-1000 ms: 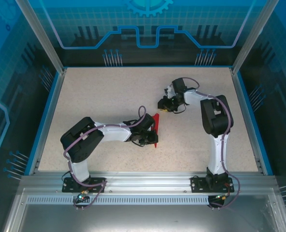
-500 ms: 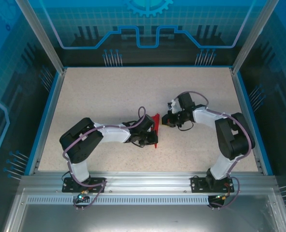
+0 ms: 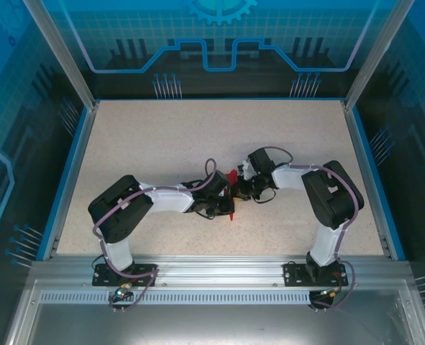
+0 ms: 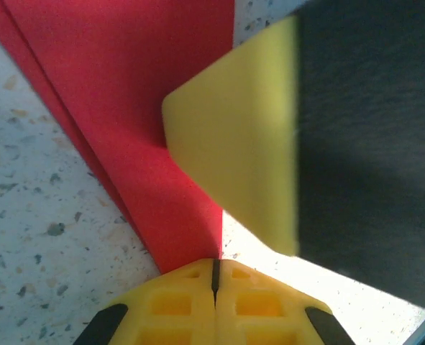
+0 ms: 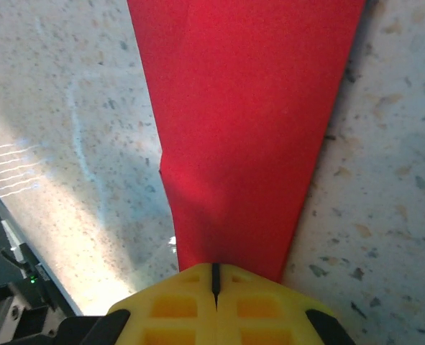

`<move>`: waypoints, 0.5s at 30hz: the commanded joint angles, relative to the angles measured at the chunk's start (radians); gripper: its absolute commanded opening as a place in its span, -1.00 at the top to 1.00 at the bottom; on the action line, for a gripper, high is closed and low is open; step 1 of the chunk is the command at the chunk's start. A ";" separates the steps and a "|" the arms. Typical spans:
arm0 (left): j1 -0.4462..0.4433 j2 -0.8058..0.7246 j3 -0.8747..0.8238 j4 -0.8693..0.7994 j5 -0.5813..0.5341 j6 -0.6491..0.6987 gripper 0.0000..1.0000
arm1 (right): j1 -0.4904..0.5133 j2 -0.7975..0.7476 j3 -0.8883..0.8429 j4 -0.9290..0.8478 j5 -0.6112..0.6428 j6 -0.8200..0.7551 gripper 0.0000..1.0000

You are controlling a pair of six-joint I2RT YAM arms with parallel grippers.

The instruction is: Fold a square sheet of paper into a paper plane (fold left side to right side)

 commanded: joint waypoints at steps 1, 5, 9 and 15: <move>-0.024 0.027 -0.044 -0.150 -0.008 -0.007 0.86 | 0.026 0.025 0.022 -0.049 0.052 -0.007 0.97; -0.024 0.041 -0.032 -0.168 -0.008 -0.005 0.86 | 0.027 0.046 0.026 -0.044 0.095 -0.028 0.96; -0.024 0.068 -0.011 -0.206 -0.008 0.000 0.86 | 0.022 0.059 0.066 -0.054 0.133 -0.072 0.94; -0.024 0.076 -0.008 -0.210 -0.007 0.005 0.87 | -0.012 0.098 0.150 -0.089 0.164 -0.129 0.93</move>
